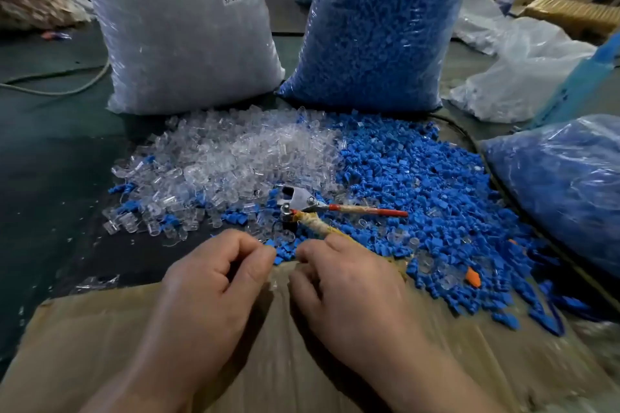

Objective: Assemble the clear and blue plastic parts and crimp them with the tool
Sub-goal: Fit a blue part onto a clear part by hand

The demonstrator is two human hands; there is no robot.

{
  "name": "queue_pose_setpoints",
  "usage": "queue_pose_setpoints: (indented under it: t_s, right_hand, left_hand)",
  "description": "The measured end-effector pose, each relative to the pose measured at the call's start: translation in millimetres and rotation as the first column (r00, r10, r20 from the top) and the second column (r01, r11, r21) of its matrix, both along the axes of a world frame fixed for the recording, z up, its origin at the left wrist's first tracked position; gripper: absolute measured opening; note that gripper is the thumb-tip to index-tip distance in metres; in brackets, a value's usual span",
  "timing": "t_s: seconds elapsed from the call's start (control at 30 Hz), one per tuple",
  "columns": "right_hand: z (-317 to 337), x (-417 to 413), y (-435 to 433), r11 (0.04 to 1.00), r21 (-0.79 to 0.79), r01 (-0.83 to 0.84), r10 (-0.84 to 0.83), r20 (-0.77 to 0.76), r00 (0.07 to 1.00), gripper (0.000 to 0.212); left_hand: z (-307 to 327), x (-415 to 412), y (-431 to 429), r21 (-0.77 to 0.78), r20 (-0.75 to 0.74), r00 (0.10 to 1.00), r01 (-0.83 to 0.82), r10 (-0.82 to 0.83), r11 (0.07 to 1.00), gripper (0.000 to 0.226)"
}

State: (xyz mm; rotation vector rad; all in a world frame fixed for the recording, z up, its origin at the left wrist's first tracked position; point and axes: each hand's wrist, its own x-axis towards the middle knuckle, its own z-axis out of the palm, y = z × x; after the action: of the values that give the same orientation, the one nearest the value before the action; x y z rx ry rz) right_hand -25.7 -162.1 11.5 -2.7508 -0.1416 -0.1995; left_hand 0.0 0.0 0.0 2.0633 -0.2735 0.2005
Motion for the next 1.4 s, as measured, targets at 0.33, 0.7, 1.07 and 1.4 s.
queue_pose_setpoints:
  t_s: [0.33, 0.7, 1.07, 1.4]
  right_hand:
    - [0.1, 14.5, 0.8, 0.990, -0.114, 0.082, -0.085, -0.027, 0.996, 0.033]
    - [5.4, 29.5, 11.1, 0.973, -0.217, 0.081, -0.088, -0.024, 0.996, 0.061]
    - [1.5, 38.0, 12.4, 0.988, -0.153, -0.005, 0.010, 0.032, 0.999, 0.017]
    - [-7.8, 34.4, 5.2, 0.987, 0.137, -0.084, 0.072, 0.092, 0.993, 0.006]
  left_hand:
    - [-1.2, 20.2, 22.3, 0.468, 0.045, 0.971, -0.227, 0.233, 0.854, 0.065]
    - [31.5, 65.1, 8.4, 0.696, -0.070, 0.965, -0.133, 0.251, 0.706, 0.086]
    - [16.5, 47.7, 10.8, 0.688, -0.031, 0.999, -0.002, 0.032, 0.725, 0.054]
    - [2.2, 24.8, 16.6, 0.473, 0.113, 0.993, -0.015, -0.043, 0.881, 0.026]
